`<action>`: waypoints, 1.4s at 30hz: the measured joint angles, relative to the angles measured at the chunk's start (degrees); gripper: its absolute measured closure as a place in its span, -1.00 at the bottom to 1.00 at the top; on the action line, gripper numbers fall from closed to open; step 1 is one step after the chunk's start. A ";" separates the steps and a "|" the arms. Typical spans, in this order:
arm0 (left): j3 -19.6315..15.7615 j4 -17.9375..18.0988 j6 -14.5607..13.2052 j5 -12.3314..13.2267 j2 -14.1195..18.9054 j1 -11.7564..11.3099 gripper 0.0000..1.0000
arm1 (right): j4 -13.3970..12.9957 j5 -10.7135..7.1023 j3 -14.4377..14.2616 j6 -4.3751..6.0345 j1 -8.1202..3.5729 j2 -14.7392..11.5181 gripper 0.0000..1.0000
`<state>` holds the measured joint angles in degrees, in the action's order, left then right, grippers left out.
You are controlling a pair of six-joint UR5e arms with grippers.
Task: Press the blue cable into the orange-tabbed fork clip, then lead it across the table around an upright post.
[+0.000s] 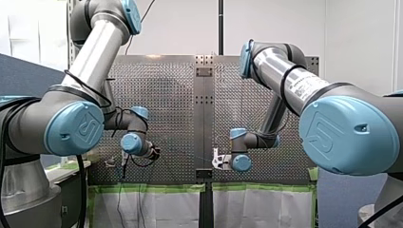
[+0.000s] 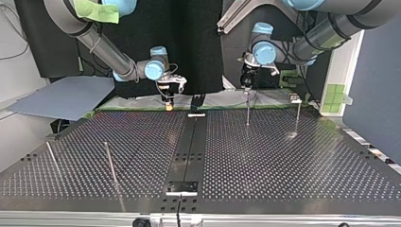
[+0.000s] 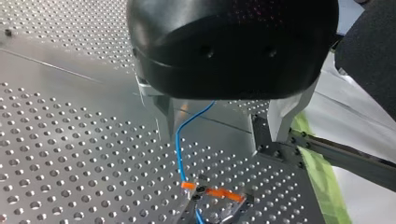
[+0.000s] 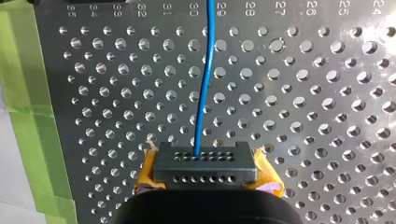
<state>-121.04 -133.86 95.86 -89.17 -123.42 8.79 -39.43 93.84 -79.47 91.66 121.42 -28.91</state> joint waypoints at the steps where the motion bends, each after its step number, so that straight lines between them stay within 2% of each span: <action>1: 0.18 -0.15 0.29 -0.35 0.00 0.12 -1.00 | 0.01 -0.01 0.02 -0.02 0.00 0.01 1.00; 9: 1.96 -0.95 3.26 -3.79 -0.01 1.37 -1.00 | 0.05 -0.04 0.29 -0.02 0.00 -0.03 1.00; 20: 4.60 -0.98 6.53 -6.05 -0.11 3.78 -1.00 | 0.13 -0.05 0.67 -0.05 0.00 -0.02 1.00; 27: 6.53 -0.93 10.27 -6.70 -0.57 4.35 -1.00 | 0.26 -0.05 0.93 -0.03 0.14 0.00 1.00; 33: 7.95 -0.12 11.47 -7.57 -3.38 4.56 -1.00 | 0.39 -0.05 1.08 0.00 0.31 0.02 1.00; 42: 10.48 1.65 11.46 -9.71 -7.38 5.23 -1.00 | 1.23 -0.05 1.23 -0.05 0.33 0.01 1.00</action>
<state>-110.57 -132.21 107.31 -98.88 -130.80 14.02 -38.20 93.79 -78.24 91.61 121.76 -28.90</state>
